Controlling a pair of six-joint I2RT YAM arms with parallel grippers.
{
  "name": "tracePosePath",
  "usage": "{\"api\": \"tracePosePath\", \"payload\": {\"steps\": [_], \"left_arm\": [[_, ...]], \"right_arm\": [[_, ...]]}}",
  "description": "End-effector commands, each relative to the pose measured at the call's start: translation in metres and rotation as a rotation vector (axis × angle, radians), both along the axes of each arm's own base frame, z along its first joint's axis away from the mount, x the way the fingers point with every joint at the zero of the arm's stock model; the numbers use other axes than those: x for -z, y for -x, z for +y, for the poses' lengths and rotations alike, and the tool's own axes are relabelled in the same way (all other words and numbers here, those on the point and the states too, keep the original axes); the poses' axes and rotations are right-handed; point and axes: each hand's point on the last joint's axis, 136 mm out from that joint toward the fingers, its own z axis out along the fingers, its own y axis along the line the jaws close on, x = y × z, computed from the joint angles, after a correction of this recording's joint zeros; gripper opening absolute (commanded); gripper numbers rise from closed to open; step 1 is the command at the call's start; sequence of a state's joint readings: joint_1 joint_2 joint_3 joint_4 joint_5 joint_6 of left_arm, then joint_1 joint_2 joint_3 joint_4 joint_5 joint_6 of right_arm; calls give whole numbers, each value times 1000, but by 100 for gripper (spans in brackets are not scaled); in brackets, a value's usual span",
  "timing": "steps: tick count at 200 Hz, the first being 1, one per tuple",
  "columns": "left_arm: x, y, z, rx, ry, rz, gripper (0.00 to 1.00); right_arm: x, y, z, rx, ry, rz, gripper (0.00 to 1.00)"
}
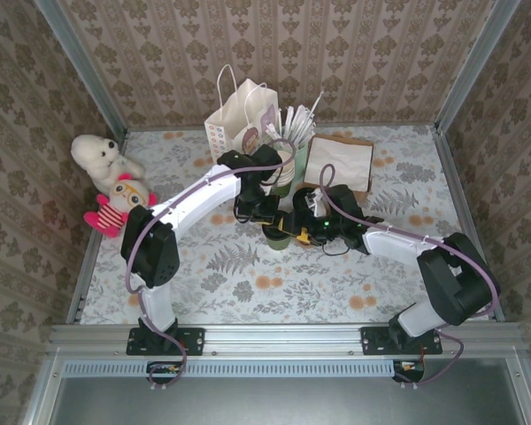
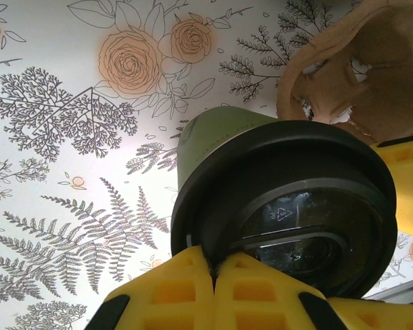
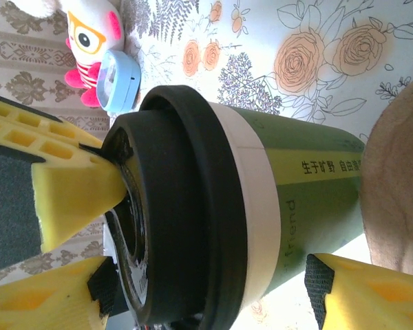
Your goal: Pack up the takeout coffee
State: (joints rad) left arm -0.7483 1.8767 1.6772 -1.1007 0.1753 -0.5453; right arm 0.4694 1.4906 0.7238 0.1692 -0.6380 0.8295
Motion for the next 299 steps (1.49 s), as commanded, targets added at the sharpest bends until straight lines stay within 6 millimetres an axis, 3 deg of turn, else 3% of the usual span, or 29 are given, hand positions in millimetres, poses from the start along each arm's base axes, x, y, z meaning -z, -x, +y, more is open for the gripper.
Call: {"api": "tracePosePath", "payload": {"steps": [1,24,81,171,224,227,239,293,299], "left_arm": [[10,3,5,19,-61,12,0],[9,2,1,22,-46,12,0],[10,3,-1,28,-45,16,0],[15,4,-1,22,-54,24,0],[16,4,-1,22,-57,26,0],[16,4,-1,23,-56,26,0],[16,4,-2,23,-55,25,0],[15,3,-5,28,-44,25,0],[16,3,-5,28,-45,26,0]], "right_arm": [[-9,-3,-17,23,41,-38,71],[-5,-1,-23,21,58,-27,64],[-3,-5,-26,47,68,-31,58],[8,1,-28,49,73,-4,54],[3,3,-29,56,53,-46,52],[-7,3,-29,56,41,-72,52],[-10,3,-28,48,35,-82,53],[-15,-2,-23,48,7,-83,53],[-5,-3,-22,48,21,-57,53]]}}
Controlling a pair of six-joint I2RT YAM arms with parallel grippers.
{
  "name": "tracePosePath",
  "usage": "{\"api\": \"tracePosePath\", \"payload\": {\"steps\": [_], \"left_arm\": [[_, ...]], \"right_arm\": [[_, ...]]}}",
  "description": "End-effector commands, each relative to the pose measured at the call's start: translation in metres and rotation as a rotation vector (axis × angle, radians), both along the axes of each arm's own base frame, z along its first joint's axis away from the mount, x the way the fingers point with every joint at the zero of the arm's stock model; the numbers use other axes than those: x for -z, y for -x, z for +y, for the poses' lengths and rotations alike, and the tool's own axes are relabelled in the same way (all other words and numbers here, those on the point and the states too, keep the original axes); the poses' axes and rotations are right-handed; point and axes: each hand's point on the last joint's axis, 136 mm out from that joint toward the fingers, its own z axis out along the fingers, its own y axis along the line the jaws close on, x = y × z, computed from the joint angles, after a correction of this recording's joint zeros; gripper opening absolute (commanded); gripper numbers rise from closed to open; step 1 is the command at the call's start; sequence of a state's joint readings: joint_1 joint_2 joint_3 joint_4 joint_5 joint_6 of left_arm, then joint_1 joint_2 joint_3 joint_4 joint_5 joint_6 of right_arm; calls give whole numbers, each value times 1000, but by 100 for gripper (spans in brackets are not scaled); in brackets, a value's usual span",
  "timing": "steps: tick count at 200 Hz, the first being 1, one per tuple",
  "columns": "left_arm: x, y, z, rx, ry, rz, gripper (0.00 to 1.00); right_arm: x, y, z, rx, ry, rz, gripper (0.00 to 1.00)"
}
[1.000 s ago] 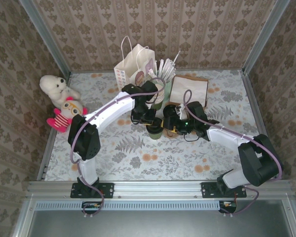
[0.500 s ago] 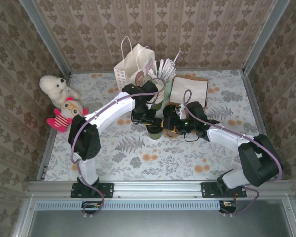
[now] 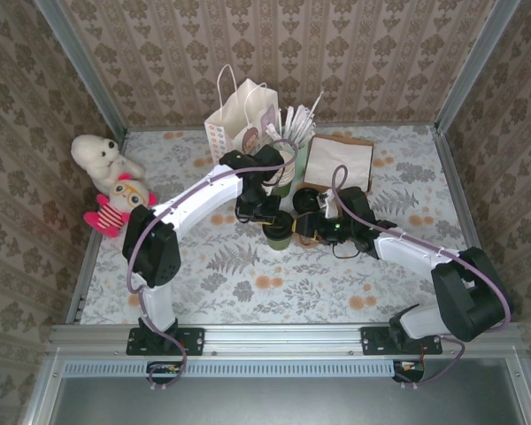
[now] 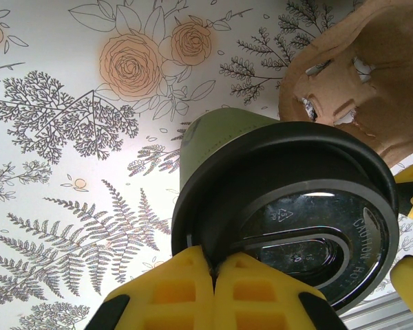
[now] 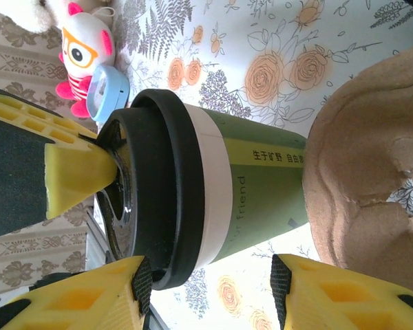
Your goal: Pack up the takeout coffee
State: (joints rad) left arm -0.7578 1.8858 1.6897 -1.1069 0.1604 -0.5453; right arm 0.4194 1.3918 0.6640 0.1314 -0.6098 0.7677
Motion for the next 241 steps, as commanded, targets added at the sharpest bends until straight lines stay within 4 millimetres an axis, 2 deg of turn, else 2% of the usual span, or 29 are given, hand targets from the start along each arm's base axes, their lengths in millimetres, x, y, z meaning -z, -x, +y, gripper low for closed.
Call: {"api": "tracePosePath", "payload": {"steps": [1,35,64,85,107,121,142,163,182,207,223,241], "left_arm": [[16,3,-3,19,-32,35,0],[21,7,-3,21,-32,48,0],[31,13,0,24,-45,74,0],[38,15,7,20,-69,77,0],[62,27,22,12,-125,129,0],[84,42,41,-7,-192,190,0],[102,59,59,3,-251,242,0],[112,67,61,36,-265,287,0],[110,62,58,55,-267,279,0],[79,37,42,75,-207,176,0],[52,19,29,106,-155,87,0],[29,4,22,139,-139,8,0]], "right_arm": [[-1,-5,4,7,-13,1,53],[20,-2,2,11,29,55,52],[47,7,-10,42,108,140,50],[59,13,-18,64,162,182,50],[77,20,-30,85,250,256,50],[92,29,-38,90,306,326,49],[106,35,-40,117,311,387,48],[103,31,-39,129,315,382,48],[94,26,-40,138,331,363,50],[46,7,-19,105,170,255,54],[16,-11,-14,122,79,174,56],[-3,-29,-11,121,26,105,56]]}}
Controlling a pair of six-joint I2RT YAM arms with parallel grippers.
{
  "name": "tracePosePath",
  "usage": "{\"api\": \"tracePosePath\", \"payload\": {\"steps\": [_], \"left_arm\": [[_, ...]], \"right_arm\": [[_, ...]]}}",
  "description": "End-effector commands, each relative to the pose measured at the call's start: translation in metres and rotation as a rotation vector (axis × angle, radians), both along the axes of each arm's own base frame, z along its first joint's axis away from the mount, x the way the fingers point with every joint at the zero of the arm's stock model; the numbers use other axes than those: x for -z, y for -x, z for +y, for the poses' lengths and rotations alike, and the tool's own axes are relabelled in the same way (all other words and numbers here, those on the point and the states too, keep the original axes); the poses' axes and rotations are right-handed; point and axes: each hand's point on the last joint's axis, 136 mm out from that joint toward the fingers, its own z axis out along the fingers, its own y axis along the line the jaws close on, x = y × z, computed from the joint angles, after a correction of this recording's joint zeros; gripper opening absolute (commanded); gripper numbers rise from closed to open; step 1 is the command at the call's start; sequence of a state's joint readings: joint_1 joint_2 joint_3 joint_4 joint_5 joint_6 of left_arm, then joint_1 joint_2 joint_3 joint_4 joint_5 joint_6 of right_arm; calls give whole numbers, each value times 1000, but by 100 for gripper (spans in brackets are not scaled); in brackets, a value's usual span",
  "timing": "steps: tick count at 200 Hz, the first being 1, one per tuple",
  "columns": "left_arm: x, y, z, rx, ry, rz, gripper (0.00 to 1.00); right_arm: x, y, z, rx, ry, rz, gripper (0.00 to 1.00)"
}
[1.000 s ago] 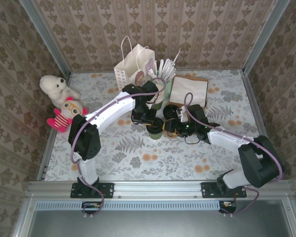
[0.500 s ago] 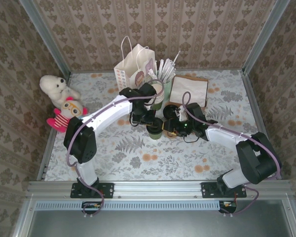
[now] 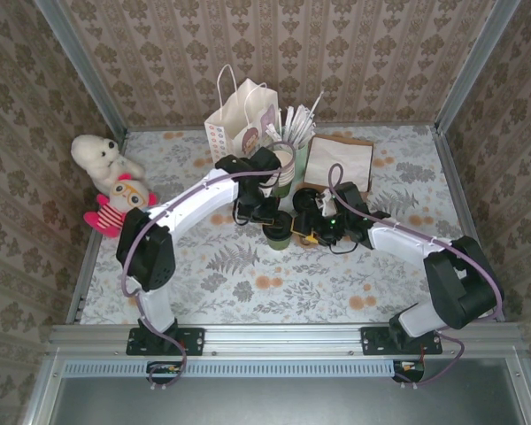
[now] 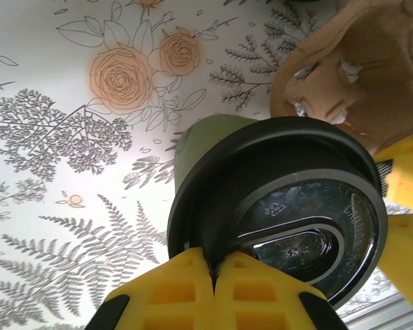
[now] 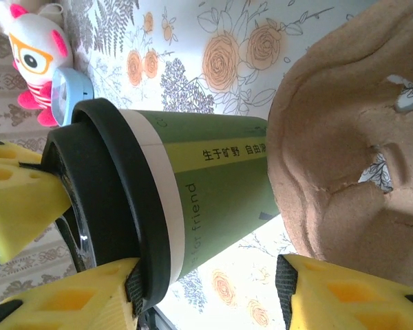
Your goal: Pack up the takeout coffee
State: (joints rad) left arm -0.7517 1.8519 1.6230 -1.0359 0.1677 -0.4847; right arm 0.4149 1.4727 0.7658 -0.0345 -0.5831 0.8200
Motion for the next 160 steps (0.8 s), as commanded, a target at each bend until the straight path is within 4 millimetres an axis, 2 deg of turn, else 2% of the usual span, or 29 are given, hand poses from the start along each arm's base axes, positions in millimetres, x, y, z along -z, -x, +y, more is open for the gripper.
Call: {"api": "tracePosePath", "payload": {"steps": [1,26,42,82,102,132,160], "left_arm": [[24,5,22,86,-171,36,0],[4,-8,18,129,-173,-25,0],[-1,-14,13,142,-162,-47,0],[1,-14,1,152,-138,-24,0],[4,-12,0,150,-141,-11,0],[16,-6,-1,137,-130,18,0],[54,14,1,130,-107,131,0]], "right_arm": [[-20,-24,-8,67,-27,-66,56],[-32,-36,1,32,-64,-100,55],[-34,-40,5,18,-68,-110,55],[-19,-38,11,-29,-57,-61,54],[-4,-35,11,-27,-21,-27,54],[30,-25,-4,23,93,36,53],[57,-8,-16,35,215,103,52]]}}
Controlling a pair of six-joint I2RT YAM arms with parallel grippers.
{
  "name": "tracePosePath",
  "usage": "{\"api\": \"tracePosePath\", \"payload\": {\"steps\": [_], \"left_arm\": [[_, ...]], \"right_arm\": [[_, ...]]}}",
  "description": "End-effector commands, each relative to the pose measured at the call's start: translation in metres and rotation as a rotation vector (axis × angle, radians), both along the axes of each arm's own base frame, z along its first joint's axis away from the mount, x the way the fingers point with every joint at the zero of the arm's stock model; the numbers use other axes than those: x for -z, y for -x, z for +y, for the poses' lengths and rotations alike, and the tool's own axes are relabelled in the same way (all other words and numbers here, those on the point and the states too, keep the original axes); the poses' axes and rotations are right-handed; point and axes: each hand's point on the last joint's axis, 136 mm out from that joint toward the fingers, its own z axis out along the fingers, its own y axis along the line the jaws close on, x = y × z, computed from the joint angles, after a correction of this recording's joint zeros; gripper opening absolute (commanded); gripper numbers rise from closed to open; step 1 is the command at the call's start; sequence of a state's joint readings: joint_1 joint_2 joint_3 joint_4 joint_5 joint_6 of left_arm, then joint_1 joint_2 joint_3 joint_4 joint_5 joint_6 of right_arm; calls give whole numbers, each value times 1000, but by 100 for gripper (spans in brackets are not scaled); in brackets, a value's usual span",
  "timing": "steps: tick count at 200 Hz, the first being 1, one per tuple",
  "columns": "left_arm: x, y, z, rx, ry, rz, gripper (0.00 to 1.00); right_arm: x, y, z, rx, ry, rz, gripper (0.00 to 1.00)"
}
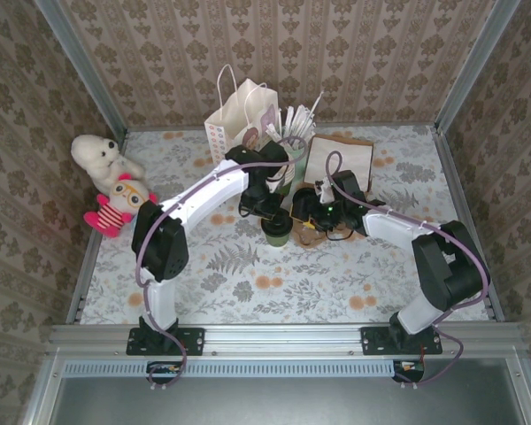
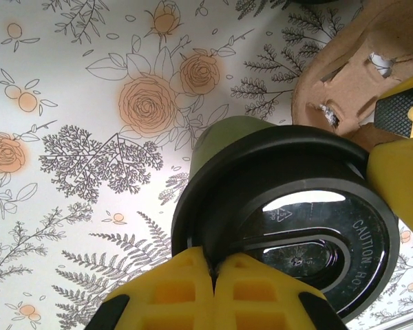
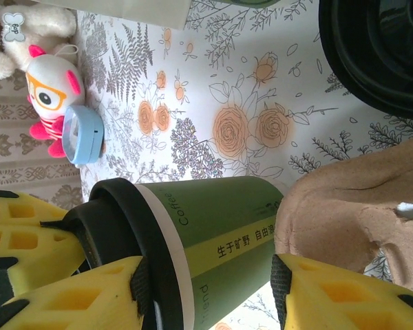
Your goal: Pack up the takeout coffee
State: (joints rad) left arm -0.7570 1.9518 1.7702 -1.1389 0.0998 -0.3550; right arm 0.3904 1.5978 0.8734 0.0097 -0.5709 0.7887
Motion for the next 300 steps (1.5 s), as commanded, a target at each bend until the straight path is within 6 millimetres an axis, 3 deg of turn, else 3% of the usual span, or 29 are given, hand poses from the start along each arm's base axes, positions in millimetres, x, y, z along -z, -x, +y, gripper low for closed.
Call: {"api": "tracePosePath", "payload": {"steps": [1,17,29,74,131,170,194,221,253,270,300], "left_arm": [[54,29,2,3,-25,169,0],[70,39,9,3,-59,225,0],[69,40,14,10,-87,227,0],[25,16,6,26,-21,103,0],[-3,3,-5,111,15,30,0],[-8,1,-11,161,17,19,0],[-8,-1,-13,158,22,19,0],[3,1,-11,140,6,39,0],[33,12,-11,84,21,107,0],[36,15,-11,73,16,129,0],[15,2,-5,36,13,56,0]], "right_arm": [[58,32,-22,29,211,156,52],[62,34,-30,68,282,145,52],[56,31,-27,60,275,129,53],[1,4,-1,48,93,32,55],[-19,-18,9,69,45,-15,57],[-15,-18,12,36,53,-3,60],[3,-11,16,12,52,60,62],[27,-3,13,22,71,126,63],[45,7,11,21,101,174,63],[39,5,12,22,95,160,63],[3,-10,18,27,48,48,65]]}}
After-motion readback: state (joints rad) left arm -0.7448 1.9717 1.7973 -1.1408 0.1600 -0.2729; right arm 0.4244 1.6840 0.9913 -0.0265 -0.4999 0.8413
